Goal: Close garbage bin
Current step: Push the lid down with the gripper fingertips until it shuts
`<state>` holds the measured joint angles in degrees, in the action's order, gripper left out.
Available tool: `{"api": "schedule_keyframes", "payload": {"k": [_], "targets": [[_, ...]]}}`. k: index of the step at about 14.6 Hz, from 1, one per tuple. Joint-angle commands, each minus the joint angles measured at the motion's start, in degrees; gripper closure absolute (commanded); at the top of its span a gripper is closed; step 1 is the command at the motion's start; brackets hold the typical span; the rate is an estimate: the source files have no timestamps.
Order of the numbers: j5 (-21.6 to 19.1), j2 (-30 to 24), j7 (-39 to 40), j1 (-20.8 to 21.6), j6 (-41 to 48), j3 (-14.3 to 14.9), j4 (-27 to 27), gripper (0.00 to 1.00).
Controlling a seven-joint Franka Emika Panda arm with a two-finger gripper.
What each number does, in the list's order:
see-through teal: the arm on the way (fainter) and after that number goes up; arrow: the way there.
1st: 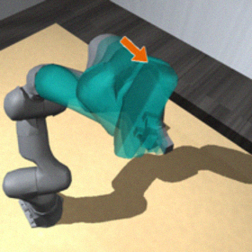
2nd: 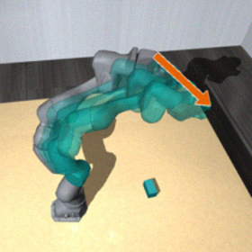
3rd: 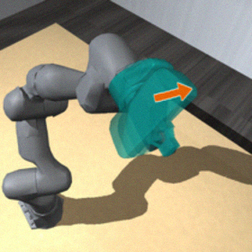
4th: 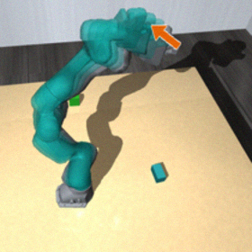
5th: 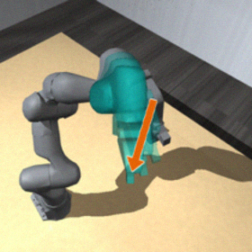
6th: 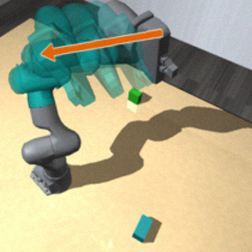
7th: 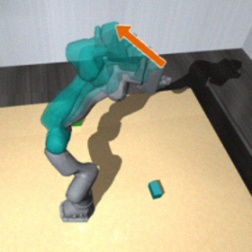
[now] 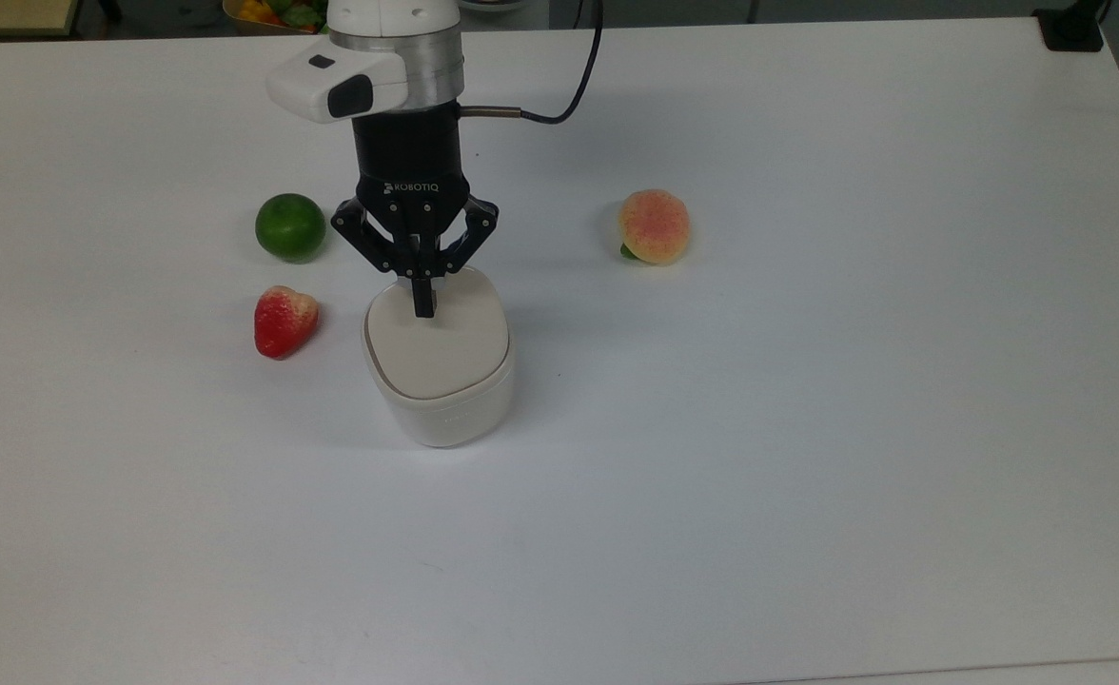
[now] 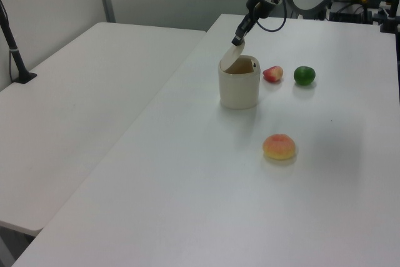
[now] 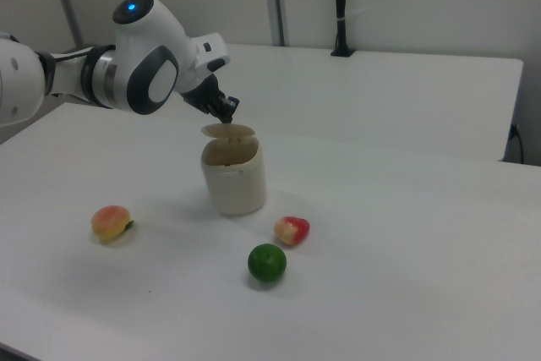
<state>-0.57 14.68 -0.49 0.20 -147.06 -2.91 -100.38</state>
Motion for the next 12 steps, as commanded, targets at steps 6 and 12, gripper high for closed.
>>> {"api": "schedule_keyframes", "payload": {"k": [6,12], "targets": [[3.6,-2.1,0.4,-1.2,1.4,0.0,-6.0,1.0],[6.0,-2.1,0.5,-1.5,3.7,0.0,-7.0,1.0]]}}
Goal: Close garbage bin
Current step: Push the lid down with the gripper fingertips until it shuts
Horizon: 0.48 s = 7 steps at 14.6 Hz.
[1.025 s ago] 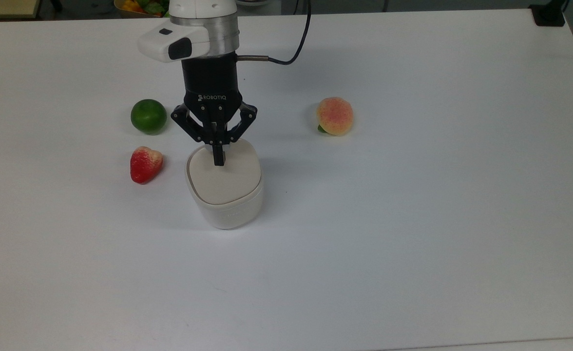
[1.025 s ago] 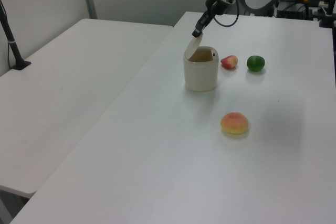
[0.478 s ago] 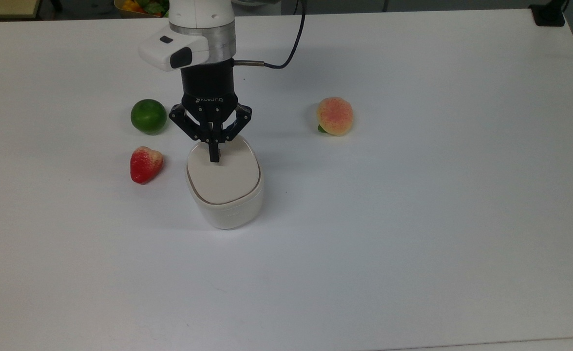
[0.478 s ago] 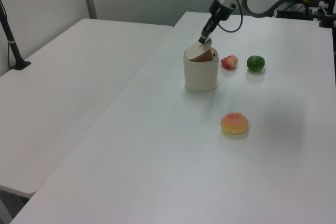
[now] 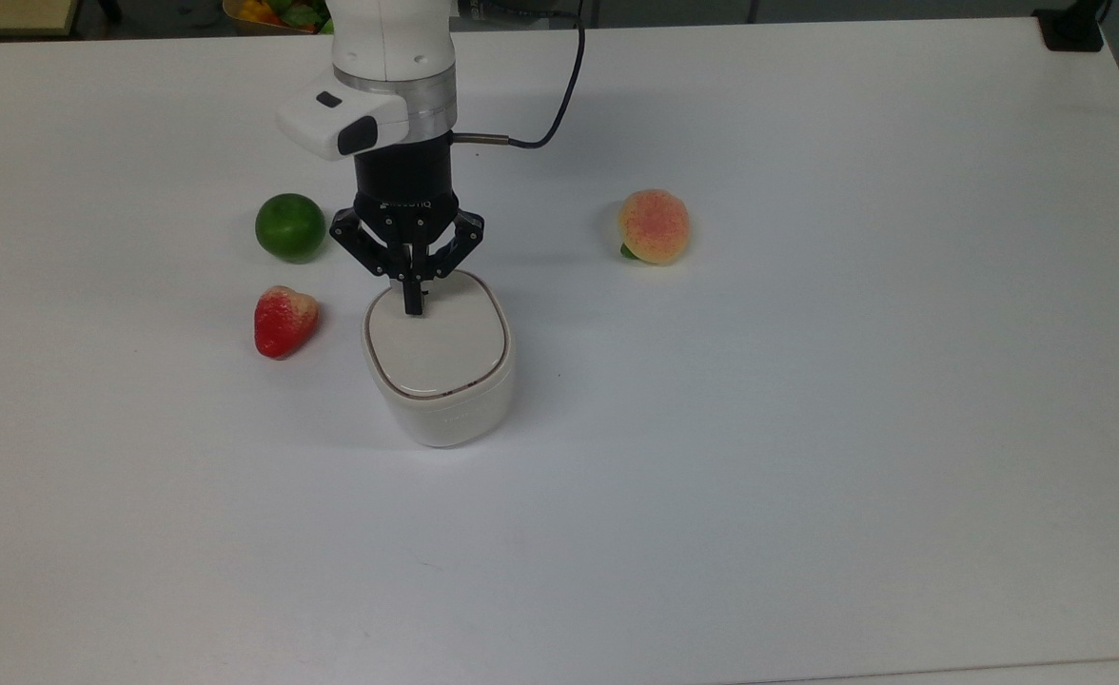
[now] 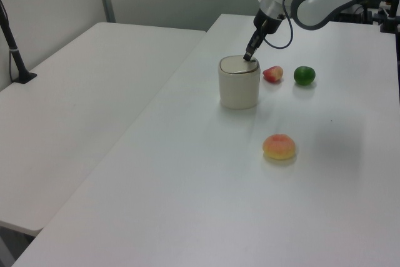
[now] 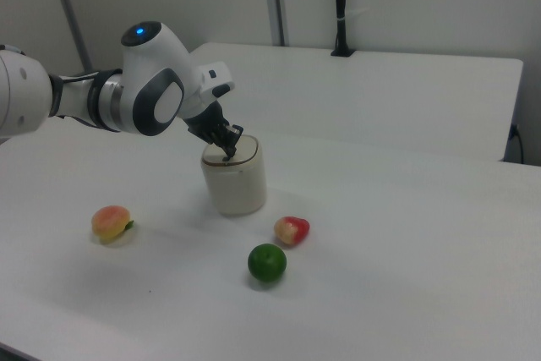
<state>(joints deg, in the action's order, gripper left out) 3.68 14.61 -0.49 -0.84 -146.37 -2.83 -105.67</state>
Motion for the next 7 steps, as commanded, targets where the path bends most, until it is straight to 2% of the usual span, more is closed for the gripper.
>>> {"api": "schedule_keyframes", "payload": {"k": [1,7], "targets": [[2.1,-1.9,0.5,-0.5,3.0,-0.1,-1.7,1.0],[3.3,-0.8,0.5,-0.3,2.9,-0.1,-1.7,1.0]]}}
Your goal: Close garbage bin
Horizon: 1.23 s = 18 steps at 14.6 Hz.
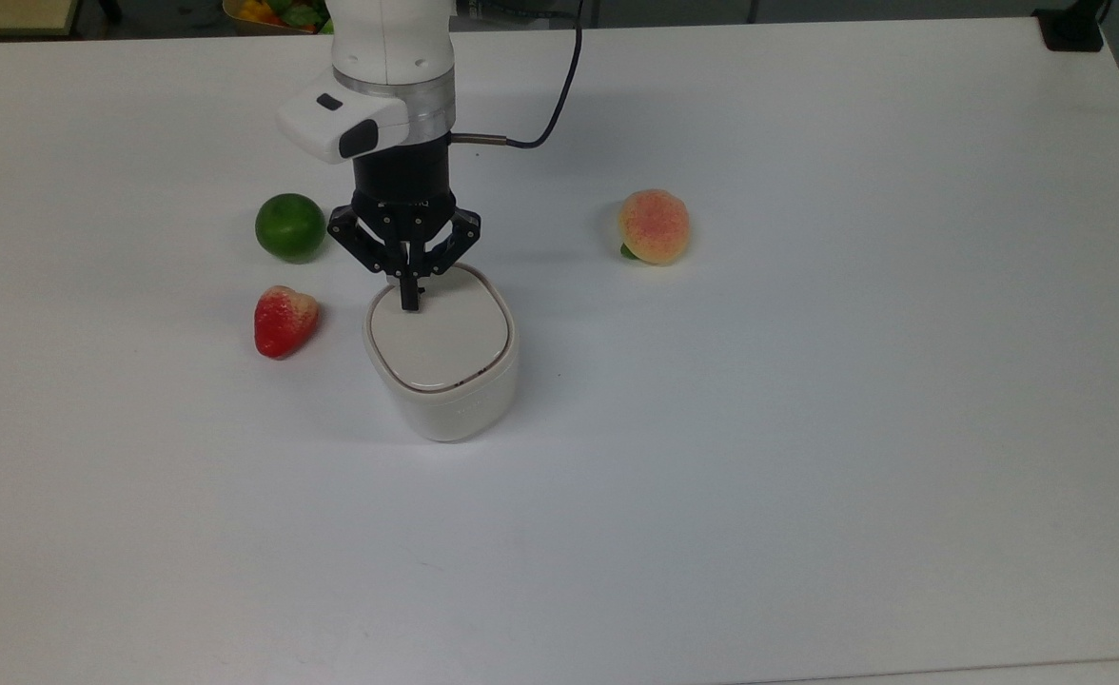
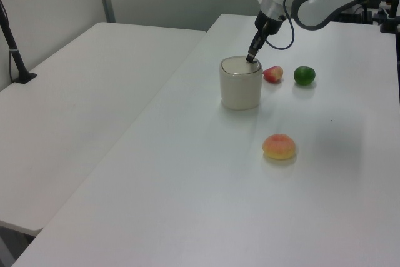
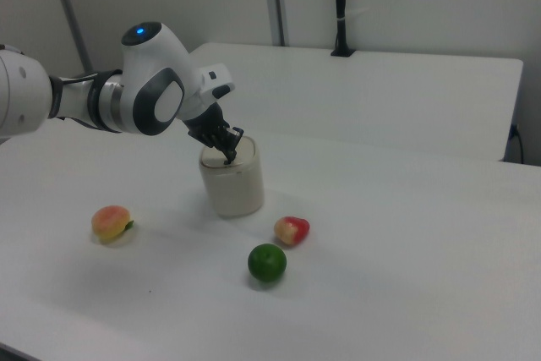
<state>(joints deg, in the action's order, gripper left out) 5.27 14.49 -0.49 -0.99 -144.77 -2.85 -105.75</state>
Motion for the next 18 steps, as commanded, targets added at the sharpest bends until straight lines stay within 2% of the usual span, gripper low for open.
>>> {"api": "schedule_keyframes", "payload": {"k": [1,9,16,18], "targets": [[1.9,-0.6,0.5,-0.2,1.3,-0.1,-1.7,1.0],[1.9,0.4,0.5,0.1,1.2,-0.1,-1.8,1.0],[0.9,-4.8,-0.3,-0.3,1.8,-0.1,-1.0,1.0],[0.7,-6.8,-0.3,-0.4,5.3,-0.2,-0.5,1.0]]}}
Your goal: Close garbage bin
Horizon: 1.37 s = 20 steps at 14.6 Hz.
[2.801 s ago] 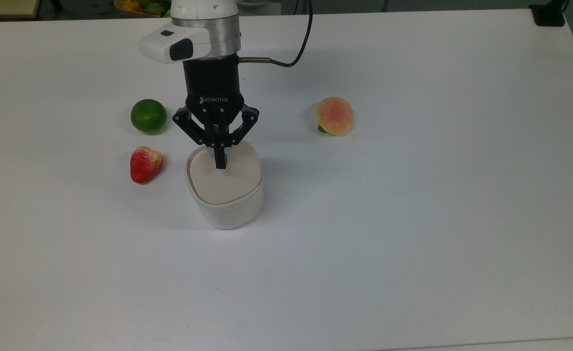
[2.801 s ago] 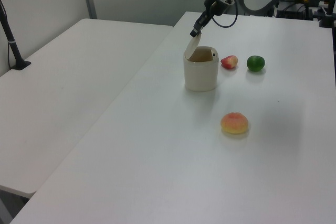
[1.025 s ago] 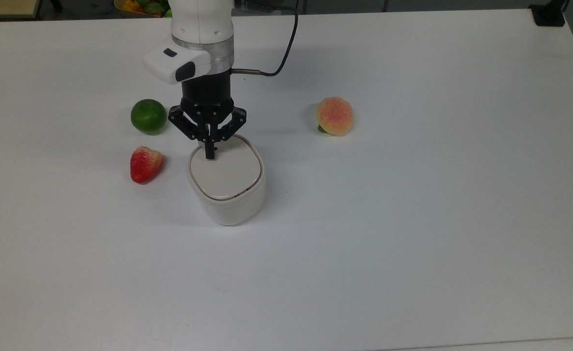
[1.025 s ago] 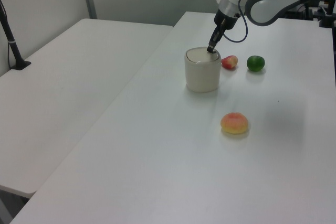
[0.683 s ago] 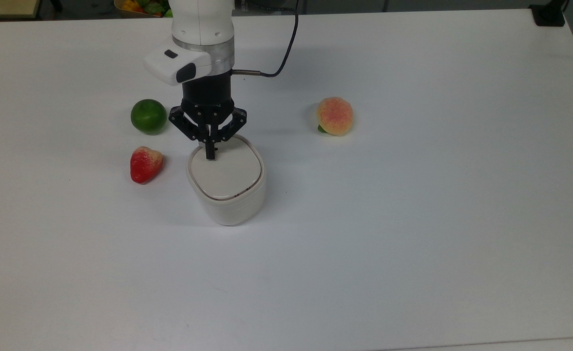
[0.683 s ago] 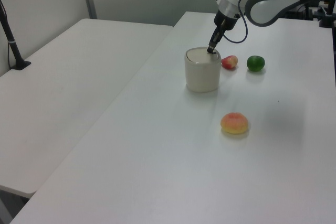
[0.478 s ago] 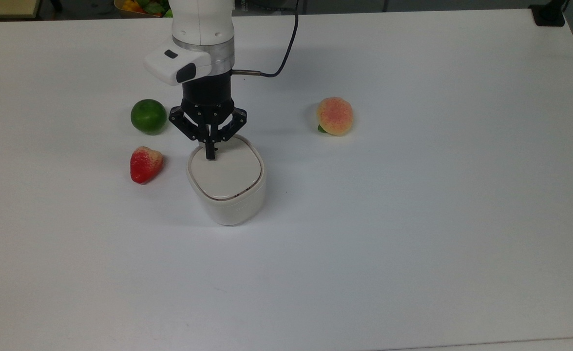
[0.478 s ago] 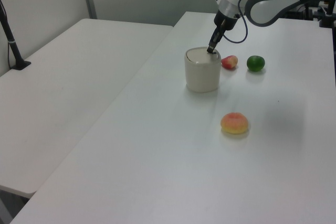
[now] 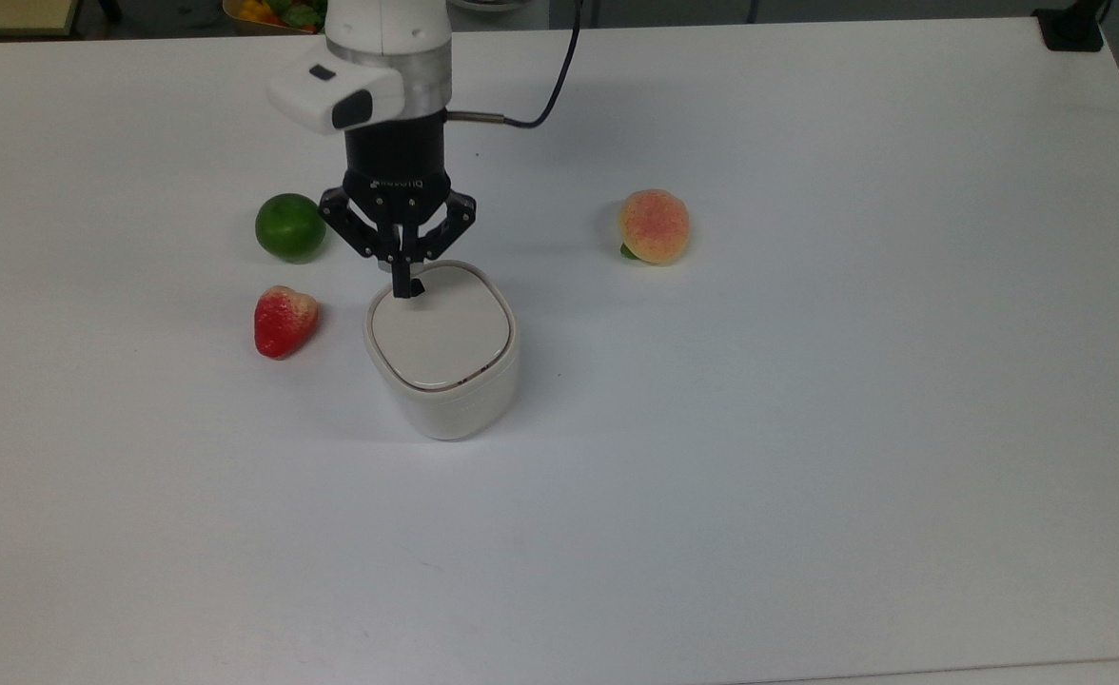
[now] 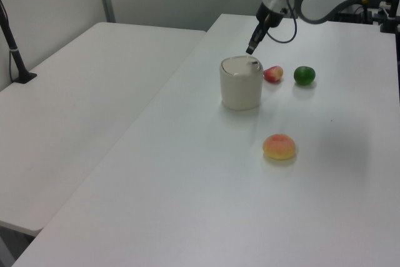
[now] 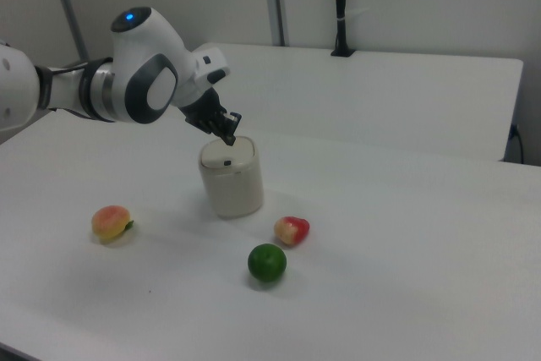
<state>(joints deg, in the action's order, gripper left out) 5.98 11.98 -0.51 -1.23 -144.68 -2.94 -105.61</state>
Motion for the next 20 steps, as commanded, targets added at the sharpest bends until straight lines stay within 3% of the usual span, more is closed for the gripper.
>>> {"api": "schedule_keyframes", "payload": {"k": [1,2,3,4,7,13,20], "targets": [[-0.6,-5.6,-0.5,-0.2,8.0,-0.1,0.4,0.92],[-2.7,-6.5,-1.3,-0.2,11.1,-0.1,1.4,0.83],[-5.6,-8.0,-3.1,-0.1,15.3,-0.1,2.8,0.46],[-6.1,-8.9,-3.7,-0.1,17.5,-0.1,3.2,0.0],[-6.5,-10.8,-3.8,0.3,21.7,-0.1,5.0,0.0],[-6.3,-13.4,-6.9,0.0,44.3,-1.9,10.4,0.0],[-5.3,-13.7,-6.0,3.0,46.2,-1.0,10.1,0.0]]}}
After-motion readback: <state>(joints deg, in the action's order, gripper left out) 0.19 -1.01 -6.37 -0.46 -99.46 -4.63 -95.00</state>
